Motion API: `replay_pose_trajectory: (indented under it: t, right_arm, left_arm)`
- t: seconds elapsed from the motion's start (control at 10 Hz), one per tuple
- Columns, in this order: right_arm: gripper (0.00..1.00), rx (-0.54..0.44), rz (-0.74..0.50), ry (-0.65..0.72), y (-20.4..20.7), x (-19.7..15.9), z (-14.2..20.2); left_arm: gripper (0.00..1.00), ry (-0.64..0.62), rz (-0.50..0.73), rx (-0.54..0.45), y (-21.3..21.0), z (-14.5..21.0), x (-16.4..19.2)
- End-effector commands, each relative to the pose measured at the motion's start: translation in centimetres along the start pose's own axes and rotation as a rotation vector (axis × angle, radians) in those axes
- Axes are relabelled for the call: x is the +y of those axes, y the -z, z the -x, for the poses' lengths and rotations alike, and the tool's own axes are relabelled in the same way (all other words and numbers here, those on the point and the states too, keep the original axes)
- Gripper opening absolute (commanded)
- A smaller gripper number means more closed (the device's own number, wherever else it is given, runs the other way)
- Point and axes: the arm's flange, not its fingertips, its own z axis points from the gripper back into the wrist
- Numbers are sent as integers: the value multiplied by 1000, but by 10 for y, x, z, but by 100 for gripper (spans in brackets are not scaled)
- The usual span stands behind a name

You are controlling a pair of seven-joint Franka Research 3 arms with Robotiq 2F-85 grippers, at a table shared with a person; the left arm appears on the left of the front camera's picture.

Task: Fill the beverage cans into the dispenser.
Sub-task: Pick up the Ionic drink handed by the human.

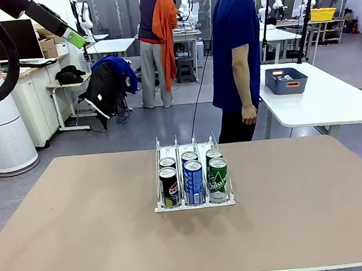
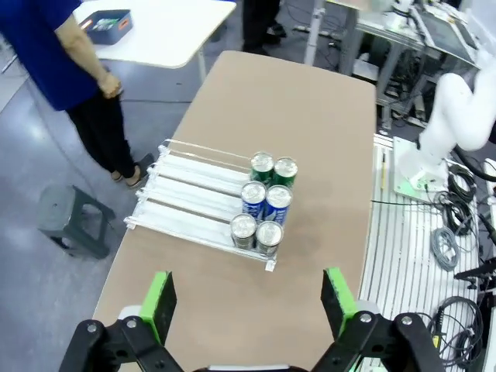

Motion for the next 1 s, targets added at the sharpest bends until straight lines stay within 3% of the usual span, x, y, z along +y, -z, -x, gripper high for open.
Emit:
replay_pose_trajectory:
  t: [0.0,0.2,0.3,0.6,0.9]
  right_arm:
    - [100,6,-10,-3,2,2,-1]
    - [100,6,-10,-3,2,2,-1]
    - [100,6,-10,-3,2,2,-1]
    - [100,-8,5,18,-3,4,-2]
    - [100,-31,51,50,-11,16,-3]
  left_arm:
    - [100,22,37,-10,1,4,1]
    - [100,0,-2,0,0,-1,-1]
    - [100,-116,-148,-23,-4,-2,2]
    - [100,-306,-269,-22,-15,-34,-16]
    - [100,-289,-267,-14,-25,-46,-31]
